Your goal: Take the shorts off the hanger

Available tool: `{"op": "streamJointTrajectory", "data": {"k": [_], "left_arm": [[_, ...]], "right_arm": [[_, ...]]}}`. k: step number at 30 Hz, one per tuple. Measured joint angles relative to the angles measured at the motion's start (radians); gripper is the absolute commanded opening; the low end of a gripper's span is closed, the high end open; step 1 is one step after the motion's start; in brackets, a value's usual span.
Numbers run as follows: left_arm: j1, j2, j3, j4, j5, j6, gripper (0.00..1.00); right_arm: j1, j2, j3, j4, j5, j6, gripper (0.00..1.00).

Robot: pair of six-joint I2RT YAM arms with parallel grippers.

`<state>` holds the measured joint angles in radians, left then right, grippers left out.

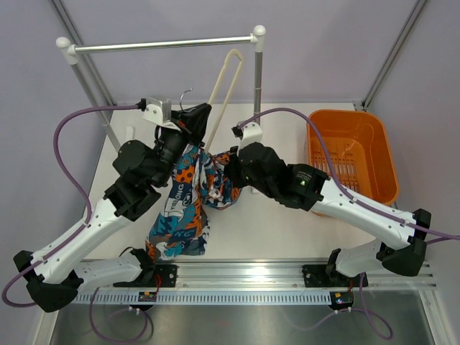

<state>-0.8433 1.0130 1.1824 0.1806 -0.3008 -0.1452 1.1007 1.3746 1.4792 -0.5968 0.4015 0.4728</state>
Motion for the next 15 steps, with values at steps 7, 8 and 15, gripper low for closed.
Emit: {"op": "streamJointTrajectory", "data": {"k": [7,8,15], "left_arm": [[0.000,0.006,0.010,0.138,-0.087,0.113,0.00],[0.000,0.006,0.010,0.163,-0.105,0.136,0.00],[0.000,0.038,0.040,0.305,-0.187,0.306,0.00]], "right_arm": [[0.066,-0.017,0.003,-0.011,0.012,0.002,0.00],[0.085,-0.018,0.005,-0.015,0.016,0.002,0.00],[0.160,-0.027,0.016,-0.047,0.059,0.016,0.00]]}}
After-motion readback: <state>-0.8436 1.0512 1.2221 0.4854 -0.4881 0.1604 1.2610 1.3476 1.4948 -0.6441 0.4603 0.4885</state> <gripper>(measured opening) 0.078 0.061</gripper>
